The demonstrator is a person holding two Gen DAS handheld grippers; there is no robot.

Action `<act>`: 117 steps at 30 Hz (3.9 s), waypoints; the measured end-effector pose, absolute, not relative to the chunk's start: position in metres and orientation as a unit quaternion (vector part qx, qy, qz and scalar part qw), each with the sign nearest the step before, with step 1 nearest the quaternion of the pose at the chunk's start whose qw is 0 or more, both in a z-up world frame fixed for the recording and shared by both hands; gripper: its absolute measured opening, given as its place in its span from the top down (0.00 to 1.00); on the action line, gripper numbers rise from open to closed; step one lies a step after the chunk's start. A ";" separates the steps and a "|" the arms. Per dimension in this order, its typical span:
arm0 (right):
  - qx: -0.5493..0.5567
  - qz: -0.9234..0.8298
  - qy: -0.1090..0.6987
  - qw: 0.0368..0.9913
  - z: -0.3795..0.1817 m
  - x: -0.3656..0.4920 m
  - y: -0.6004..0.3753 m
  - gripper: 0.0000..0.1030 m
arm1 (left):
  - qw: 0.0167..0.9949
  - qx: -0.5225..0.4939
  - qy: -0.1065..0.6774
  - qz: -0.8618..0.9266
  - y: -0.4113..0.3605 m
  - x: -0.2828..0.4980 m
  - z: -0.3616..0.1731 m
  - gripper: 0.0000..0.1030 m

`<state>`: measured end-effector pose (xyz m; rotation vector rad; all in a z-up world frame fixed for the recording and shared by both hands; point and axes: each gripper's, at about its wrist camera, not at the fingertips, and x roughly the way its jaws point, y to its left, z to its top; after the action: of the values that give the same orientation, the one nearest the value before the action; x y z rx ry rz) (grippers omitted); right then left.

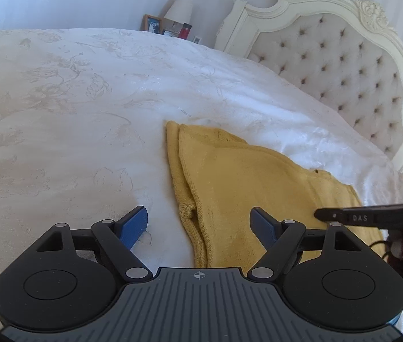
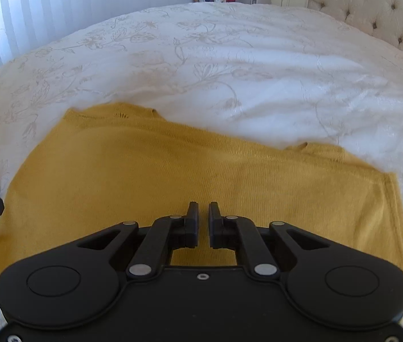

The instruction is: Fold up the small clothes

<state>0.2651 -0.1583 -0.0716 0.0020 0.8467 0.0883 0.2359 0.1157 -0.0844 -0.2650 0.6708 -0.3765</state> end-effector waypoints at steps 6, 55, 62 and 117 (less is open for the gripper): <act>0.045 0.039 0.416 0.907 -0.078 0.205 -0.158 0.82 | 0.913 -0.121 0.346 -0.178 0.112 0.240 -0.091 0.24; 0.346 0.065 0.385 0.853 -0.118 0.235 -0.370 0.72 | 0.925 -0.105 0.347 -0.113 0.105 0.237 -0.091 0.08; 0.242 0.034 0.398 0.884 -0.058 0.240 -0.314 0.73 | 0.923 -0.111 0.355 -0.100 0.113 0.240 -0.080 0.08; 0.016 0.258 0.401 0.879 -0.065 0.198 -0.066 0.45 | 0.905 -0.086 0.388 -0.150 0.109 0.249 -0.080 0.08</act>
<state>0.1978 -0.0660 -0.0653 0.0333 0.8363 0.5380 0.2492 0.1092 -0.0797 -0.1771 0.8005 -0.3104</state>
